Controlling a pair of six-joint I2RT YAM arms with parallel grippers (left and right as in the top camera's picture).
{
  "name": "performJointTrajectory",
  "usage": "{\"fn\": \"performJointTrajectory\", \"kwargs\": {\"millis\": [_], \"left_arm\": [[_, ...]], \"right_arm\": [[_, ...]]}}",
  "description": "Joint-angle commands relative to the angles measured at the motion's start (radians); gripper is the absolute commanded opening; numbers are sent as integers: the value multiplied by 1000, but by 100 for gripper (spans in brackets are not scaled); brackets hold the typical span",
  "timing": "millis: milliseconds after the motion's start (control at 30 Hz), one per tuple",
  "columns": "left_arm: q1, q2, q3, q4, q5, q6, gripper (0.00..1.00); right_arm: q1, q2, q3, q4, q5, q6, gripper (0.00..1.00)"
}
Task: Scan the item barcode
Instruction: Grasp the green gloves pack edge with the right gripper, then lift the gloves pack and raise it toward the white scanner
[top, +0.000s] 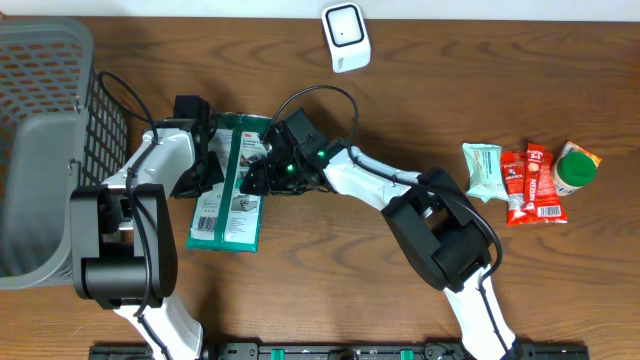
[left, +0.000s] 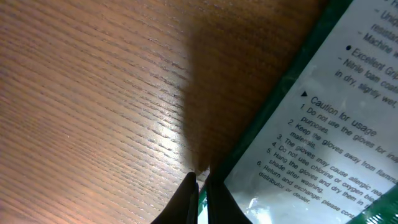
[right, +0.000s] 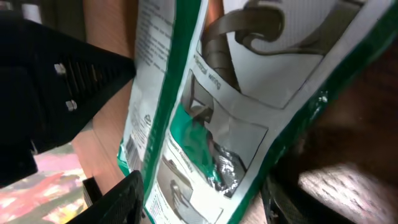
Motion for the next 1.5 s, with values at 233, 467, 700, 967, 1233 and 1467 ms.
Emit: {"fn": "performJointTrajectory", "kwargs": {"millis": [233,467,700,967,1233,1467], "left_arm": [[1,6,-29,7,19,-5,9],[1,6,-29,13,42,3,8],[1,5,-29,33,135,34,8],[1,5,-29,31,180,60,8],[1,-13,-27,34,187,67,8],[1,-137,0,34,186,66,14]], "right_arm": [[-6,22,-155,310,-109,54,51],[9,22,-179,447,-120,67,39],[17,22,-179,480,-71,93,43],[25,22,-179,481,-18,92,42],[35,22,-179,494,-35,1,5],[12,8,-179,432,-79,-109,1]]}}
